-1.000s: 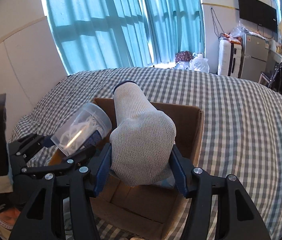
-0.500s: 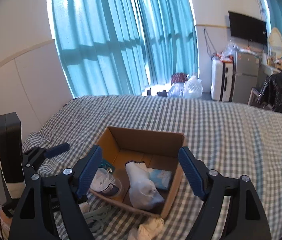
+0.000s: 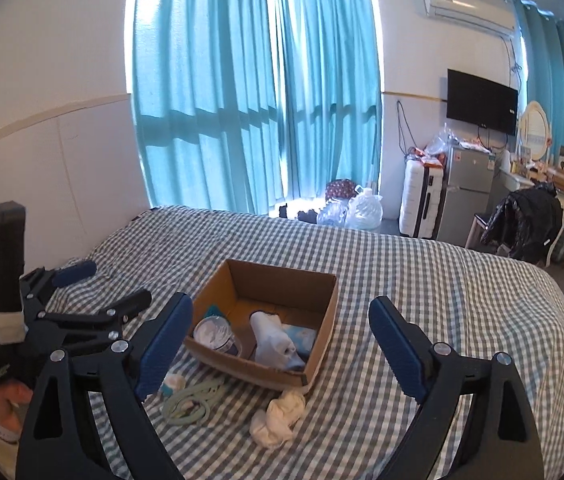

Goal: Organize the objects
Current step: 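Grasp the white lace cloth with right tool while left tool grasps the green clip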

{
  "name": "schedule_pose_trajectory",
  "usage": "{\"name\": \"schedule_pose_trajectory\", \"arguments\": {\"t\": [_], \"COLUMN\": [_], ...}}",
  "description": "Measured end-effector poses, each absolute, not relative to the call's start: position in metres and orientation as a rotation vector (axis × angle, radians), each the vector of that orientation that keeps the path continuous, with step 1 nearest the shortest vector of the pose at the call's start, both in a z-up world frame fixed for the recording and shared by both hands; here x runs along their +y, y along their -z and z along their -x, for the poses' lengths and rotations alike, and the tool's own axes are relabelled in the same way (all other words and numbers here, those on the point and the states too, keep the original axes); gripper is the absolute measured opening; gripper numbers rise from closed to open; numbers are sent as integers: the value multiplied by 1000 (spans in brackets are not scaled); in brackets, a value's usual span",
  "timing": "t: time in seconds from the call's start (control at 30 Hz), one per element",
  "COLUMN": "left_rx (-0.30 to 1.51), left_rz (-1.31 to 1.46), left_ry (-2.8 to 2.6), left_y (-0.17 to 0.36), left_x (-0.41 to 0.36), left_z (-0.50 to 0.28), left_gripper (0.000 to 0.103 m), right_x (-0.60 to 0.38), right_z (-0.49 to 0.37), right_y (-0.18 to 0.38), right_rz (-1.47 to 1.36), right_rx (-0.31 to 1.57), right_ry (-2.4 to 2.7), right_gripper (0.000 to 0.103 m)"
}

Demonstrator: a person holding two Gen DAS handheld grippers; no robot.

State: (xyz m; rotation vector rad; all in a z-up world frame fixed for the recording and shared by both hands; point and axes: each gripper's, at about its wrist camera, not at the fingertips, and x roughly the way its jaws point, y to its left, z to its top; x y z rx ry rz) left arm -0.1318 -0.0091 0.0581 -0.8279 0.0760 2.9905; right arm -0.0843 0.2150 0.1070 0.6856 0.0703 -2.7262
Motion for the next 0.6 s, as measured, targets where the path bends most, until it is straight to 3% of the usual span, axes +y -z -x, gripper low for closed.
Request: {"name": "schedule_pose_trajectory", "arguments": {"t": [0.27, 0.6], "left_rx": [37, 71], "left_rz": [891, 1216], "left_ry": [-3031, -2951], "left_y": [-23, 95], "left_x": [-21, -25], "left_z": [108, 125], "left_gripper": [98, 98], "right_x": [203, 190], "right_z": [71, 120], "right_y": [-59, 56], "right_rz": [-772, -1081], "right_rx": [90, 81], "right_ry": [2696, 2618], "right_gripper": [90, 90]}}
